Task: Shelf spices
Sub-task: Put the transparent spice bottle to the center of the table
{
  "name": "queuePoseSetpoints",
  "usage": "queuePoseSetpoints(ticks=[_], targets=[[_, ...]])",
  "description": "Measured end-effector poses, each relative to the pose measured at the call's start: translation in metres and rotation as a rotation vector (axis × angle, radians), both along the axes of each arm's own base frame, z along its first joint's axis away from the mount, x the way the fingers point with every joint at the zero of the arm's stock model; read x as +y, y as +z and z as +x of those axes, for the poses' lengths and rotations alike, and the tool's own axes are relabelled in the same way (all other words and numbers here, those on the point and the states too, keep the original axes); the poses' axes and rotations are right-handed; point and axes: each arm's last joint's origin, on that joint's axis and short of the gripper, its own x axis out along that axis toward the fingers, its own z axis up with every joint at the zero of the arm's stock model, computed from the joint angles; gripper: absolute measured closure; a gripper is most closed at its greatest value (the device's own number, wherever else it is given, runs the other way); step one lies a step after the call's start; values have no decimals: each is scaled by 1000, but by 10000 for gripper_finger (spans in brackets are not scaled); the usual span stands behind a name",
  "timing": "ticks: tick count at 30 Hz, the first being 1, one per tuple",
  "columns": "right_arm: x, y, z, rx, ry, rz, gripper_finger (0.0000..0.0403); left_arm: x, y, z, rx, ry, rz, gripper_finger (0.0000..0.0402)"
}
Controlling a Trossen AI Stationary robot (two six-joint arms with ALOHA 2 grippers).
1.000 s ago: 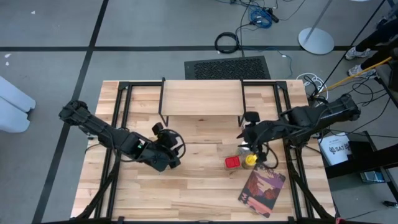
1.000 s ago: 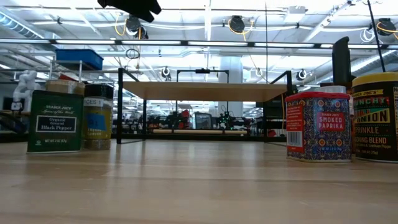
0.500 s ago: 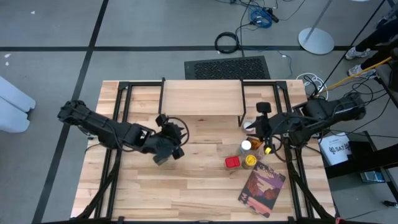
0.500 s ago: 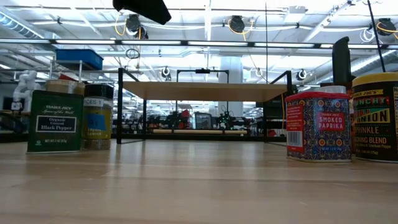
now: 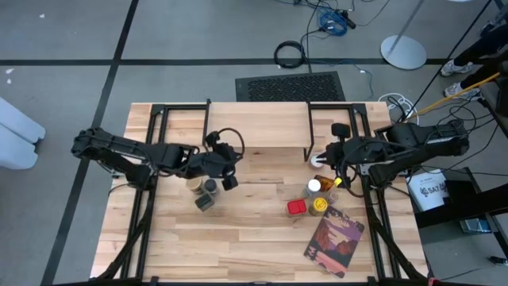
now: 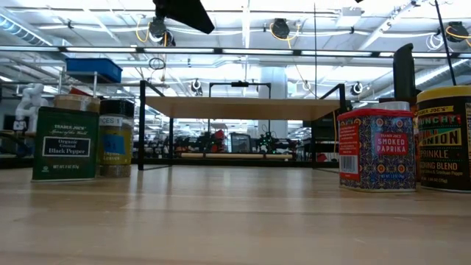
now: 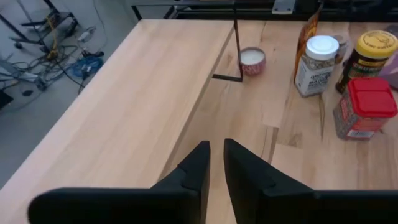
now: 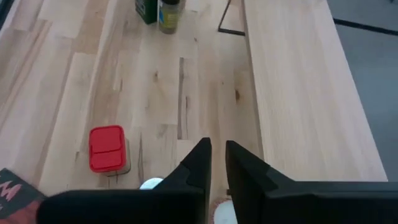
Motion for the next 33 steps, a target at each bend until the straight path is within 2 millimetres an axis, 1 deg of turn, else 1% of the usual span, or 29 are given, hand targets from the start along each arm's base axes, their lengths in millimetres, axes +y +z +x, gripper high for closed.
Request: queuePoseSetpoints(ticks=[7,15,19,23,27,33], targets=[[-1,-1,-1,16,-30,25,374,8,0,1,21,-13,16,368],[-1,-6,-7,66,-140,142,374,7,0,0,28,-43,2,389],[0,-7,-8,73,-183,217,374,3,0,0,31,-108,-51,390],[1,-7,-8,67,-213,244,372,-3,0,0,24,-175,-127,382],[6,-8,-10,84,-209,260,354,-7,0,0,26,-197,-132,365],[19,-9,-11,120,-117,287,302,-14,1,1,12,-261,-154,341]])
